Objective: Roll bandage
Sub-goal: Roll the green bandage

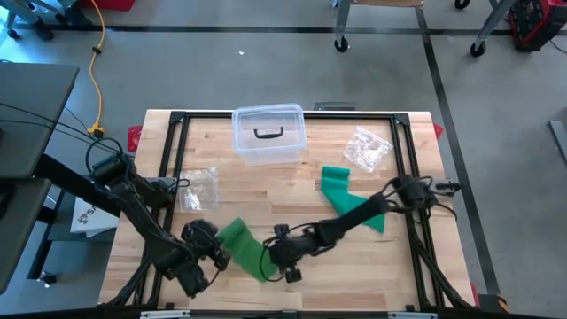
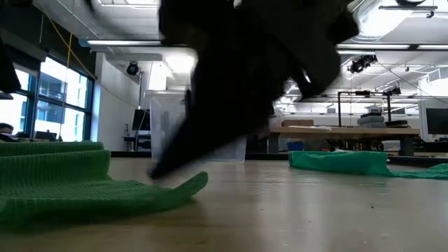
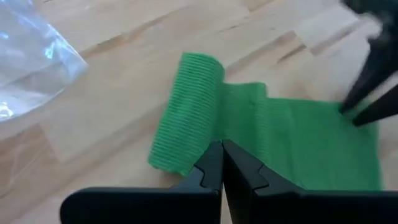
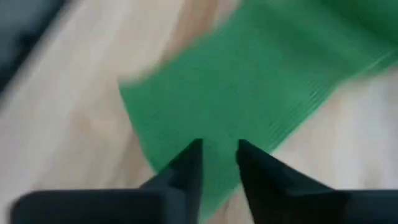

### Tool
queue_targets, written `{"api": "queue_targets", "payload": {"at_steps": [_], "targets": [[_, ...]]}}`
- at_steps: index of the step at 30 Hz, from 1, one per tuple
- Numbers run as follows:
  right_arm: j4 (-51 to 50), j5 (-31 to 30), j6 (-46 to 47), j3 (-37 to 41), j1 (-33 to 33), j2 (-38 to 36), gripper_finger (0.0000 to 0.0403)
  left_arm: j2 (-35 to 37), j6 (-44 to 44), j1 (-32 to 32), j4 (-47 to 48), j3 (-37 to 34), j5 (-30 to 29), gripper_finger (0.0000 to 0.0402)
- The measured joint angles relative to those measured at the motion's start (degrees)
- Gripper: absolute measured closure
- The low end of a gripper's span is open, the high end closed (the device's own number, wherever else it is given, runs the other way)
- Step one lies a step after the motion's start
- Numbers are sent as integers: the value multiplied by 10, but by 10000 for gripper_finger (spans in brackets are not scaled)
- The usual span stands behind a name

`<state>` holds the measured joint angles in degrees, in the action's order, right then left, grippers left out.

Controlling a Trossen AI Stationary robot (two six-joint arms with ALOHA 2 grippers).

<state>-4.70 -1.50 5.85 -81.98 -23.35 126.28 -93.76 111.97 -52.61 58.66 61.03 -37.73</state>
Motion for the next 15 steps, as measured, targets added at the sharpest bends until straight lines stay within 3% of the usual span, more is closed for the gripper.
{"api": "queue_targets", "payload": {"at_steps": [2,4,11,15], "targets": [[-39,32,-8,-18,2,11,375,0,0,4,-3,-7,-2,401],[-72,46,-16,-21,-2,12,394,0,0,7,-8,-12,-8,402],[-229,73,-17,-18,-43,-21,400,0,-13,12,-51,-30,-19,402],[-271,77,-8,-16,-71,-41,397,0,-24,13,-82,-42,-24,402]]}}
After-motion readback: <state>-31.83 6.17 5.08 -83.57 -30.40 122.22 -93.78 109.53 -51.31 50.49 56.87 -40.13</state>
